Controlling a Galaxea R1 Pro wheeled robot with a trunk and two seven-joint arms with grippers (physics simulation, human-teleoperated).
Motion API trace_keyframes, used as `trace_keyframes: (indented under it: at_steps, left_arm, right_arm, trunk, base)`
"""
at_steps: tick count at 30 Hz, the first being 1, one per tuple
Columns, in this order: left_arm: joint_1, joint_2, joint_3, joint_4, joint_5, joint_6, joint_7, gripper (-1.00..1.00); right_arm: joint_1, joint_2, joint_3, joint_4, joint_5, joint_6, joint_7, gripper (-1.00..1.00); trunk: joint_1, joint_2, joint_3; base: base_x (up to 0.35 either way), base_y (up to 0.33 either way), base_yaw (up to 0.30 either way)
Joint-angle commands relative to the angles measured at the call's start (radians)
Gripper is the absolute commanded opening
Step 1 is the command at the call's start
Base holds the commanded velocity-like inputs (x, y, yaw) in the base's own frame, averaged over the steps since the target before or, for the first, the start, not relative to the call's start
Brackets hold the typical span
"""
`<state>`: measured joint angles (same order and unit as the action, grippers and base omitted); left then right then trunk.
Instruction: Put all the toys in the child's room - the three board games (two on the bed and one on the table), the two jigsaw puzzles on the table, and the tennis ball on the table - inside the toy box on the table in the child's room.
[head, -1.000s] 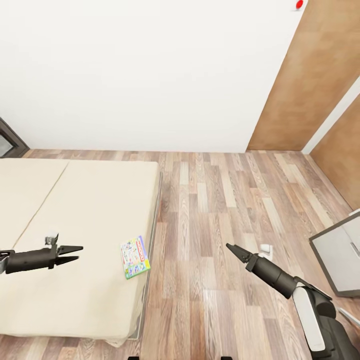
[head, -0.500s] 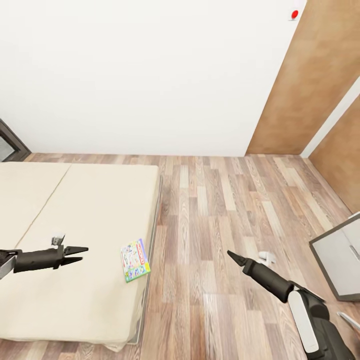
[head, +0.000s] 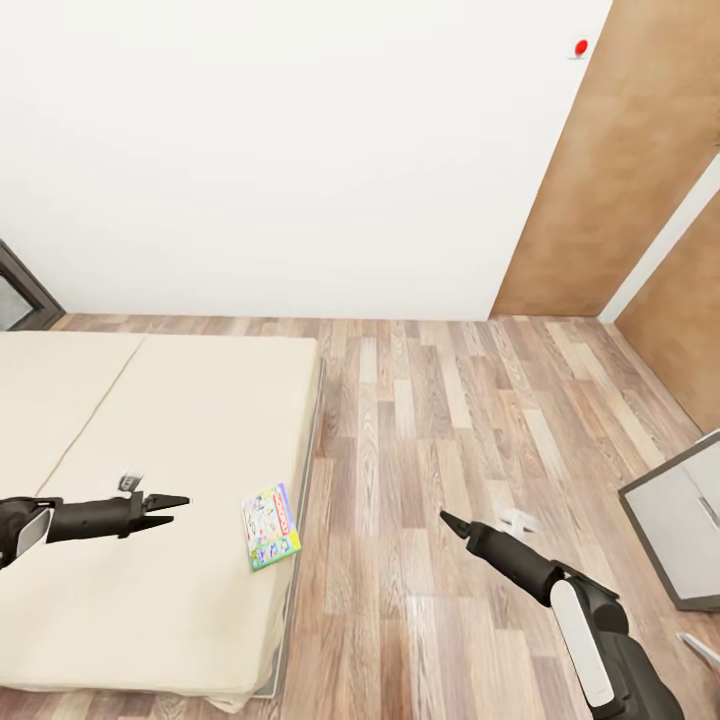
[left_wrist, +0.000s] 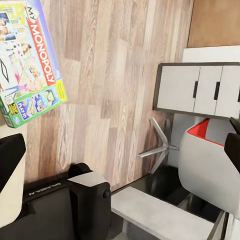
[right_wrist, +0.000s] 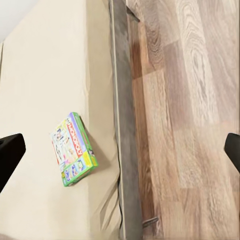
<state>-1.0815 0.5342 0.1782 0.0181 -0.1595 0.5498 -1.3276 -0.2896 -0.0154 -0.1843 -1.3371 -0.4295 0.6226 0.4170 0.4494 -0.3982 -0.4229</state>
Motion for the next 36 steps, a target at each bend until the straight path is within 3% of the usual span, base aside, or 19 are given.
trace_keyframes:
  at_steps: [1, 11, 36]
  left_arm:
    - [-0.001, -0.004, 0.009, 0.002, -0.009, 0.01, 0.002, 1.0]
    - [-0.001, -0.038, 0.01, -0.015, -0.008, 0.012, 0.073, 1.0]
    - [-0.001, -0.055, 0.006, -0.015, -0.01, 0.01, 0.137, 1.0]
  right_arm:
    - [-0.001, 0.002, 0.0, -0.001, -0.004, 0.007, -0.005, 1.0]
    - [0.0, 0.006, 0.01, -0.007, -0.004, 0.01, -0.043, 1.0]
    - [0.001, 0.007, 0.01, -0.002, -0.005, 0.008, -0.046, 1.0]
  trunk:
    - [0.001, -0.002, 0.0]
    - [0.001, -0.002, 0.016]
    - [0.001, -0.002, 0.057]
  base:
    - [0.0, 0.0, 0.0]
    - [0.0, 0.0, 0.0]
    - [0.0, 0.0, 0.0]
